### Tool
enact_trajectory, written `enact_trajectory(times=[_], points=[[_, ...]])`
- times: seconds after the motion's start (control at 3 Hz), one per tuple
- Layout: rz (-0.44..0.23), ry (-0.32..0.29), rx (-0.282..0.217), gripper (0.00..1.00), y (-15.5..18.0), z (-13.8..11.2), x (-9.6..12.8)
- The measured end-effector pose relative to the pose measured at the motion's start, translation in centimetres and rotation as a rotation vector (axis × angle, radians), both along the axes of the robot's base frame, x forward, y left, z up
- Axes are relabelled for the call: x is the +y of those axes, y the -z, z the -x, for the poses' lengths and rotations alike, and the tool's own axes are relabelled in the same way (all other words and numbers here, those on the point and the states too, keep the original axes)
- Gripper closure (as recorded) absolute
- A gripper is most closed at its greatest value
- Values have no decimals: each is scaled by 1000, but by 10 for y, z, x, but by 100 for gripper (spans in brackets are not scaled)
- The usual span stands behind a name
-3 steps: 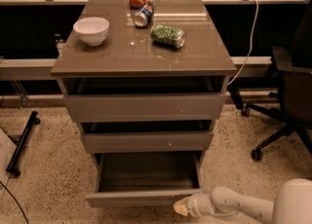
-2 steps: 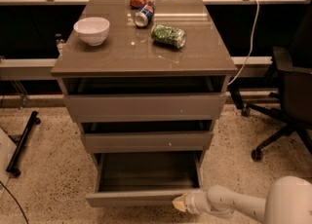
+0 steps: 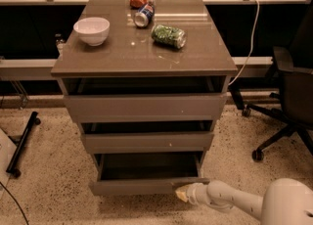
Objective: Close bottom drawer
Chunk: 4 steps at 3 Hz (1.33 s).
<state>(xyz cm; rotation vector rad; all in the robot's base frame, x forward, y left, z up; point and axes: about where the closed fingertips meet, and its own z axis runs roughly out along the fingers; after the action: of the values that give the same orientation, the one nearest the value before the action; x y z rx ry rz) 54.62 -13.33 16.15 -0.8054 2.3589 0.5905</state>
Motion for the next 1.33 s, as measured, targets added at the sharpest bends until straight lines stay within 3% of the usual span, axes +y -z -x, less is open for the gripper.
enact_trajectory(times=[0.33,0.67,1.0,1.33], points=[[0,0,0,100,0,0,0],[8,8,-54,100,-1,-9,5],[20,20,-162,100,-6,-36,15],[26,25,-219,100,-12,-51,20]])
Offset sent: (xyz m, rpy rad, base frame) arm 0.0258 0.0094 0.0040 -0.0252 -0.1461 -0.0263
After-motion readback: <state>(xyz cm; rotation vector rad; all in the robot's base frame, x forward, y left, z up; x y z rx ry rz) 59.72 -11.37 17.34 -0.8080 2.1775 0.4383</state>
